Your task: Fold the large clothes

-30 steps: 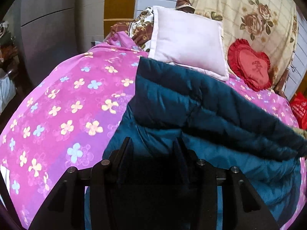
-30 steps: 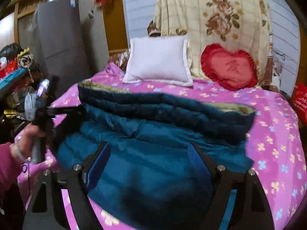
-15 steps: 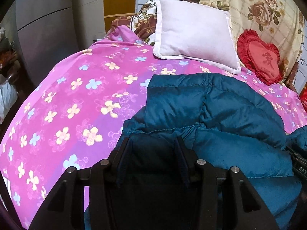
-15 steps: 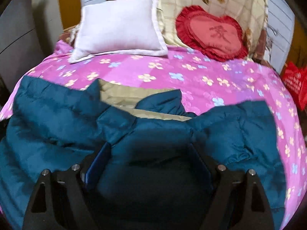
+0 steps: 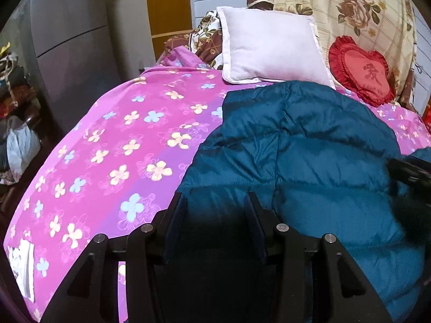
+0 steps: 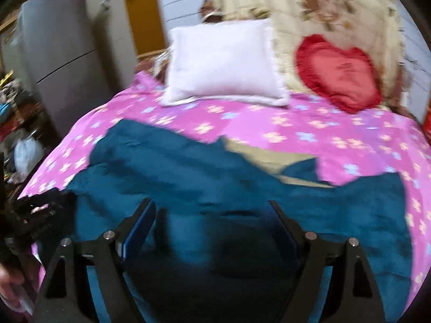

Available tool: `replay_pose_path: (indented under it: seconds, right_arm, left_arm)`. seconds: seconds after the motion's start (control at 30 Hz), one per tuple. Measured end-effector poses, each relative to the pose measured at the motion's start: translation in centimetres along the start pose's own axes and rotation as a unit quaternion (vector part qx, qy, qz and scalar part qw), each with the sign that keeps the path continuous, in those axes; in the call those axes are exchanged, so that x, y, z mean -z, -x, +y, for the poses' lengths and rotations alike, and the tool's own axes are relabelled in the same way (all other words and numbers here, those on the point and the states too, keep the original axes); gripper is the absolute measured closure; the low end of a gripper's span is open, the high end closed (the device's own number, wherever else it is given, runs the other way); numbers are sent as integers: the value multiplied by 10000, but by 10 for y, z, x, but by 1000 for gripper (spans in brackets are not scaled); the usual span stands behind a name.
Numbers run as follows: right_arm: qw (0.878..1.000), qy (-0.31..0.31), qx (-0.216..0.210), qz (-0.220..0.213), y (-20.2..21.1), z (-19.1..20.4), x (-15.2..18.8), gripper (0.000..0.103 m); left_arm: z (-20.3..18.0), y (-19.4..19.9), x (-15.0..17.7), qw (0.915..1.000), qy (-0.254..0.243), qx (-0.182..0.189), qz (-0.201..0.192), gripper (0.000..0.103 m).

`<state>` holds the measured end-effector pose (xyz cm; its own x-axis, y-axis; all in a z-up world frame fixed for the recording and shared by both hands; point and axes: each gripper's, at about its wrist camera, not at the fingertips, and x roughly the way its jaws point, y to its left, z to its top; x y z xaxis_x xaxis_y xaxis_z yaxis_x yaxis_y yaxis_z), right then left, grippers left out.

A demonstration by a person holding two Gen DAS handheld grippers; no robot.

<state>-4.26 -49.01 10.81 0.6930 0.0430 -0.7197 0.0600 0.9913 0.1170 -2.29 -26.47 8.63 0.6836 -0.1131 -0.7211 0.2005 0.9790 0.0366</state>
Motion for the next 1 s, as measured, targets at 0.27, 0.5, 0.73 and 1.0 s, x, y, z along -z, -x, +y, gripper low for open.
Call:
replay_pose_path:
  seconds: [0.27, 0.5, 0.73, 1.0]
  right_arm:
    - [9978, -279, 360, 473, -70, 0, -9, 17]
    - [9983, -388, 151, 397, -56, -12, -2, 16]
    - [9937, 3, 1120, 67, 24, -79, 22, 15]
    - [9822, -898, 1649, 93, 27, -171, 46, 14]
  left_arm:
    - [1, -9, 4, 9999, -119, 81, -76, 76]
    - [-2, -12, 6, 9999, -128, 39, -18, 76]
    - [-3, -14, 7, 10000, -66, 44, -29, 76]
    - [-8, -17, 10, 9998, -187, -30, -73, 76]
